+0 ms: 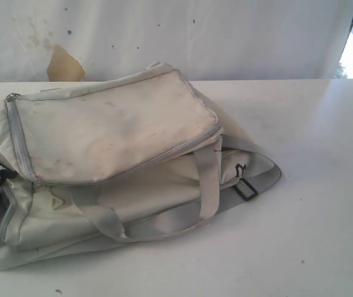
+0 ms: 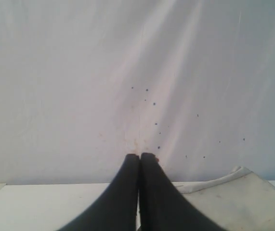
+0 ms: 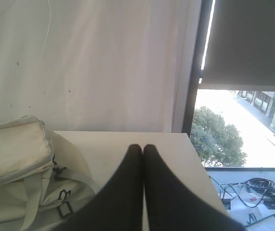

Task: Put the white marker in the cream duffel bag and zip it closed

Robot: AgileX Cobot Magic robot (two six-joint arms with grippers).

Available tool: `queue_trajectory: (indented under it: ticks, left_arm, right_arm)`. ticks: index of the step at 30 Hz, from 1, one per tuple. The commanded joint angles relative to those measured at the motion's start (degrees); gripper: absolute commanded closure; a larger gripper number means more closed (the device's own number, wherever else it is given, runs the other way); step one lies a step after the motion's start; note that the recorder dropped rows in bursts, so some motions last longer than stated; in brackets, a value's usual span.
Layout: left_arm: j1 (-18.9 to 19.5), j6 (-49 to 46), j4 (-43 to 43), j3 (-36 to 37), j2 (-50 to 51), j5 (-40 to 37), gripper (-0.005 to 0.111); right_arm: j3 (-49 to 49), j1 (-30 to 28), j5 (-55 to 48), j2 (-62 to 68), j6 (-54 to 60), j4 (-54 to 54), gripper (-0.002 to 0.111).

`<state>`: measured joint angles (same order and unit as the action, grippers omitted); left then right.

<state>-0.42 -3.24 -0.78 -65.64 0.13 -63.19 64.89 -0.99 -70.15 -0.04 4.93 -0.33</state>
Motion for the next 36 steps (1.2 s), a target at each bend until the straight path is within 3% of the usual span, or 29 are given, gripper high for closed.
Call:
queue_trajectory:
  ticks: [1, 7, 18, 26, 36]
  left_arm:
    - [-0.3, 0.5, -1.0, -0.1, -0.1, -0.4, 0.107]
    - [-0.3, 0.5, -0.8, -0.1, -0.1, -2.3, 0.107]
    - [-0.3, 0.3, -1.0, 2.5, -0.1, 0.3, 0.107]
    - [-0.3, 0.3, -1.0, 15.8, -0.1, 10.7, 0.107]
    - [-0.3, 0.3, -0.3, 34.2, -0.1, 33.1, 0.107]
  right_arm:
    - [0.1, 0.5, 0.2, 0.0, 1.3, -2.8, 0.108]
    - [0.1, 4.4, 0.2, 0.0, 0.9, -5.0, 0.108]
    - [-3.5, 4.6, 0.2, 0.0, -0.2, -5.0, 0.108]
    - [-10.0, 4.6, 8.9, 0.0, -1.2, -5.0, 0.108]
    - [-23.5, 4.6, 24.1, 0.0, -3.9, -5.0, 0.108]
